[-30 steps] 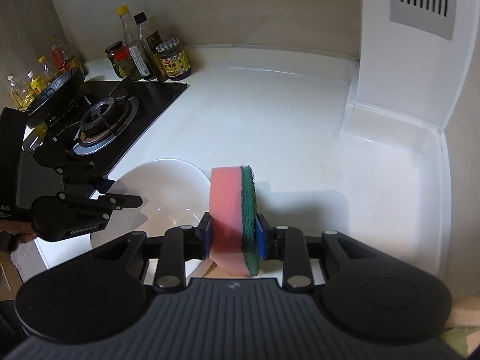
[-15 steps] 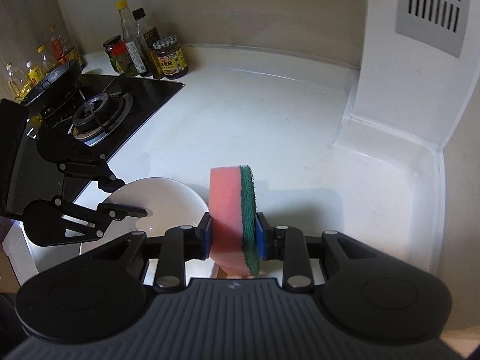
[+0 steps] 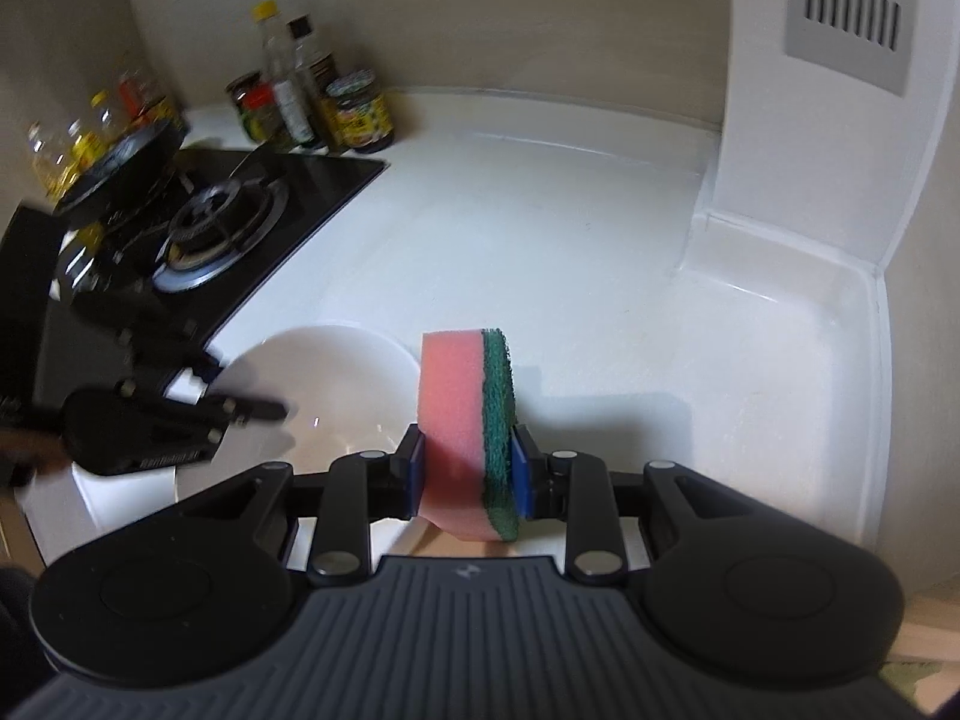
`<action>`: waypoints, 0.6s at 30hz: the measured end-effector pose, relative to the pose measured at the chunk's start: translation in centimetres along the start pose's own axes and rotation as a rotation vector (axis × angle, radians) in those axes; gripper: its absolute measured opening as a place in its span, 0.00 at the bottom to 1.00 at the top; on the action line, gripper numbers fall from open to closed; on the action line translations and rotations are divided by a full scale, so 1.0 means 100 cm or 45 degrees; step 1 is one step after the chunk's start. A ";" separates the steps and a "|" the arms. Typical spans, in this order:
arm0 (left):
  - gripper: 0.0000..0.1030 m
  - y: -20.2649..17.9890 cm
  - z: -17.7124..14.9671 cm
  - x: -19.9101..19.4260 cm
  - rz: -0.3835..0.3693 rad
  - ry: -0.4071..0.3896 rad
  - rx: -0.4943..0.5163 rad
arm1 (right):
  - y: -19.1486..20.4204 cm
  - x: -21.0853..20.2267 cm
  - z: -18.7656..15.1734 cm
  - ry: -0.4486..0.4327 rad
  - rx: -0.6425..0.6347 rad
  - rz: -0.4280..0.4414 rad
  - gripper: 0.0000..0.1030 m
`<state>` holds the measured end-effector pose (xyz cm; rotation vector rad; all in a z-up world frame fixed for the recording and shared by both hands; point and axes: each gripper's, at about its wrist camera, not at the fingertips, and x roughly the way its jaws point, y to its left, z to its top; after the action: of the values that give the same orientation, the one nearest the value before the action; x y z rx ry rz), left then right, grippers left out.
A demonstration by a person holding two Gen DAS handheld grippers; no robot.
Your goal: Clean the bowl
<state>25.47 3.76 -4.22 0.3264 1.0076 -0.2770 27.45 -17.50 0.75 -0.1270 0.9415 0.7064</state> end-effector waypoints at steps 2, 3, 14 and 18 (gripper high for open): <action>0.18 0.002 0.002 0.003 -0.035 -0.022 0.137 | -0.003 -0.001 0.001 0.011 -0.005 0.007 0.24; 0.18 0.002 0.004 0.005 -0.043 -0.028 0.178 | -0.003 -0.001 0.002 0.014 -0.003 0.009 0.24; 0.28 0.006 0.019 0.023 -0.101 -0.100 0.527 | -0.013 0.008 0.013 0.006 0.028 0.009 0.24; 0.27 0.008 0.019 0.008 -0.032 -0.021 0.181 | -0.014 0.006 0.009 -0.011 0.053 0.008 0.24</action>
<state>27.64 3.67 -3.86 0.4401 0.9784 -0.3746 29.13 -17.94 0.52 -0.0842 0.9481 0.6924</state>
